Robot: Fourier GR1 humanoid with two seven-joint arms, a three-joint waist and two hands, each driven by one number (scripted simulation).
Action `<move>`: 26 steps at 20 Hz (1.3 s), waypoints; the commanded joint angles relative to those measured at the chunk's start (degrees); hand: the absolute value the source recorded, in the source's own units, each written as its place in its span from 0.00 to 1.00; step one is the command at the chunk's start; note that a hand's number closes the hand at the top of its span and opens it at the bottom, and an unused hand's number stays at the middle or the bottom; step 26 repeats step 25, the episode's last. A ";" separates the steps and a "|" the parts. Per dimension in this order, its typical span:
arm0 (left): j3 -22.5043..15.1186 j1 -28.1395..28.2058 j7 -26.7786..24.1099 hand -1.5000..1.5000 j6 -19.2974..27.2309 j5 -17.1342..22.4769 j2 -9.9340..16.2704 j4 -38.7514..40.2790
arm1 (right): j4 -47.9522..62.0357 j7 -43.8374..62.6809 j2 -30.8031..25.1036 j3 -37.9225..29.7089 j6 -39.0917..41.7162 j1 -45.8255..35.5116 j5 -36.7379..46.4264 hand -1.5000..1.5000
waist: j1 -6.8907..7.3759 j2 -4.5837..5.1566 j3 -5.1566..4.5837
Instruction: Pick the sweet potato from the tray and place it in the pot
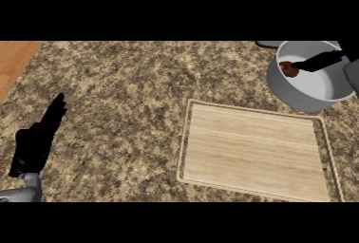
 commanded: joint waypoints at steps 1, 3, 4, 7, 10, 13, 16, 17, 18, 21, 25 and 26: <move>-1.86 -0.81 -1.41 0.50 2.53 -2.45 -2.65 1.82 | 2.65 -0.99 -0.71 -1.79 1.86 -3.14 -1.52 0.00 | -0.09 0.27 -0.03; -0.47 0.32 0.16 0.50 1.44 -0.88 -1.43 -0.34 | 2.32 -6.54 -1.29 -5.07 1.63 -1.05 -5.00 0.00 | -0.21 0.00 0.07; -0.55 1.11 0.99 0.50 1.61 -1.13 -1.33 -1.44 | 1.71 -10.04 0.58 -6.51 -0.34 1.13 -6.73 0.00 | -0.76 -0.34 0.08; 0.00 0.67 0.76 0.50 1.48 -0.88 -0.93 -1.24 | 2.10 -10.72 -0.86 -14.07 4.25 -1.85 -14.62 0.00 | -0.58 -0.12 0.18; -1.37 1.11 0.52 0.50 1.65 -1.41 -2.38 -0.71 | 3.68 -8.28 -2.04 -16.77 8.05 -3.47 -17.60 0.00 | -1.36 -0.54 0.01; 0.57 1.71 -1.73 0.50 1.30 -0.97 -1.28 1.20 | 4.82 -7.78 -4.72 -16.29 13.32 -2.70 -17.64 0.00 | -1.80 -0.68 -0.09; 1.35 -1.30 0.26 0.50 0.12 -0.19 -0.10 2.02 | 5.70 -10.67 -7.44 -16.97 18.59 1.34 -18.55 0.00 | -2.44 -0.46 -0.04; 0.77 3.00 1.05 0.50 1.06 -0.74 -0.80 -2.40 | 5.92 -8.23 -9.62 -16.99 21.35 -0.06 -18.75 0.00 | -1.72 -0.77 -0.02; 2.44 1.52 0.24 0.50 -0.58 1.10 0.57 -1.39 | 6.50 -8.56 -10.07 -17.63 23.59 0.72 -19.55 0.00 | -1.91 -0.71 -0.03; 1.48 1.77 -0.22 0.50 0.07 -0.14 -0.41 -0.10 | 6.34 -10.47 -12.94 -18.35 28.45 3.33 -20.68 0.00 | -2.21 -0.62 0.00; 3.16 1.45 -1.92 0.50 0.00 0.39 0.29 1.12 | 6.30 -12.33 -16.38 -20.21 31.64 7.17 -22.77 0.00 | -2.22 -0.51 0.03; 3.16 1.45 -1.92 0.50 0.00 0.39 0.29 1.12 | 6.30 -12.33 -16.38 -20.21 31.64 7.17 -22.77 0.00 | -2.22 -0.51 0.03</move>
